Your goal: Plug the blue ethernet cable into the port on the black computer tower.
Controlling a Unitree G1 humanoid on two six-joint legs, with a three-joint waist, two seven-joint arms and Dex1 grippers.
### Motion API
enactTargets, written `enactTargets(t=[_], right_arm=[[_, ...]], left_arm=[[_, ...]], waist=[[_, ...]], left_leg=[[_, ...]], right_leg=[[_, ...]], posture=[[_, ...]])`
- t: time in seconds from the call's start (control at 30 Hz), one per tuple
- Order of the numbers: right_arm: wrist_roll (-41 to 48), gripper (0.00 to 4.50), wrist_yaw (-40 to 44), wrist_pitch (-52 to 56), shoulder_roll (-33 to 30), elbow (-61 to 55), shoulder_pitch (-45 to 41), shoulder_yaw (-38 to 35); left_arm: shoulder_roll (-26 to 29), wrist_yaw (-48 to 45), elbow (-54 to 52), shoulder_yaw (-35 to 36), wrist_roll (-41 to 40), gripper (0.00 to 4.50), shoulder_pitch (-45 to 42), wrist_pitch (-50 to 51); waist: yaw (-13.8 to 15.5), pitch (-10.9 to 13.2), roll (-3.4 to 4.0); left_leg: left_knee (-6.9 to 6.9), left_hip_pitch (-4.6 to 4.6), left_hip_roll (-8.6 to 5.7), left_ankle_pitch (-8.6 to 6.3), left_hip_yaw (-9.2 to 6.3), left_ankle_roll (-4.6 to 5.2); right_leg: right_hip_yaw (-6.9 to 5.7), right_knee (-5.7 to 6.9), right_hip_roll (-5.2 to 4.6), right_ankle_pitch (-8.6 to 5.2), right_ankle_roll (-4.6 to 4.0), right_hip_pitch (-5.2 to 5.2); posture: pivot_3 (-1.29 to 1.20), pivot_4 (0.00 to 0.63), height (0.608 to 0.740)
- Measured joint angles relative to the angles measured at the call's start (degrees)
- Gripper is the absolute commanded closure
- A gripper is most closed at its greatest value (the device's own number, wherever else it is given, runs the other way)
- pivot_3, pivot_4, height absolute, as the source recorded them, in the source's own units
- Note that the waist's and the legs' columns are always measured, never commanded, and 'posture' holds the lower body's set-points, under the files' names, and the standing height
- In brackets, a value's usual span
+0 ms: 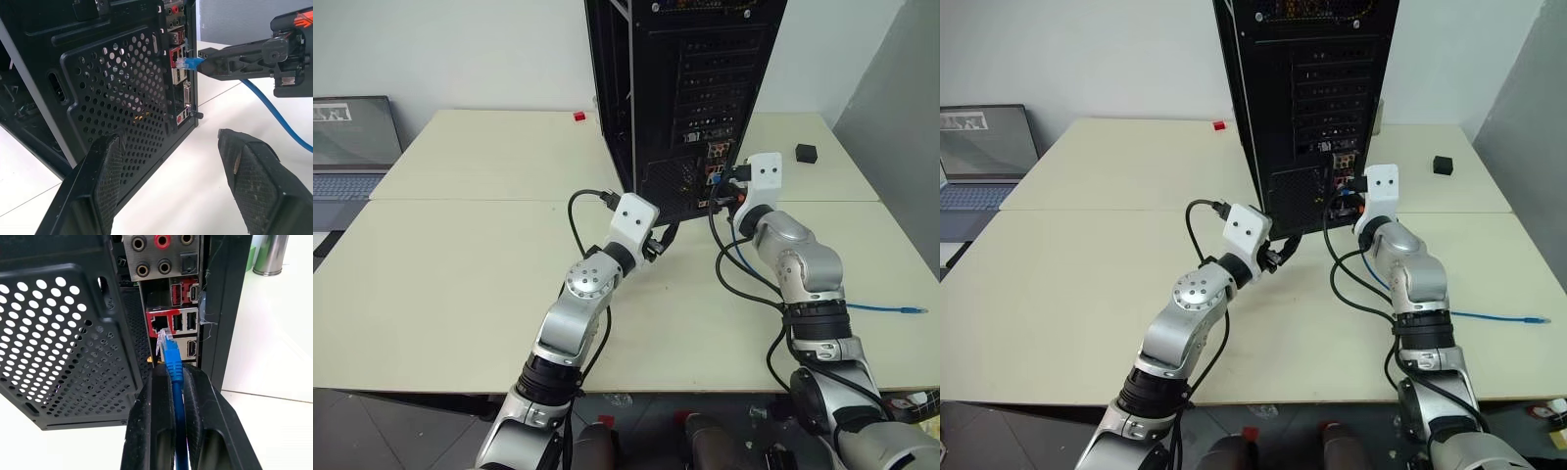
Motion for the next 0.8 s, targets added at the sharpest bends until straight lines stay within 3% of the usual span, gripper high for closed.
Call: enactTargets(t=[0.8], right_arm=[[0.52,4.50,-0.05,1.43,2.02,0.00,-0.94,-1.40]], left_arm=[[0.31,-0.53,0.00,0.54,0.26,1.30,0.00,0.00]], waist=[[-0.38,0.00,0.00]], left_leg=[[-0.02,0.01,0.03,0.00,0.01,0.00]], right_leg=[[0.02,0.01,0.01,0.00,0.00,-0.02]], posture=[[0.00,0.150,0.740]])
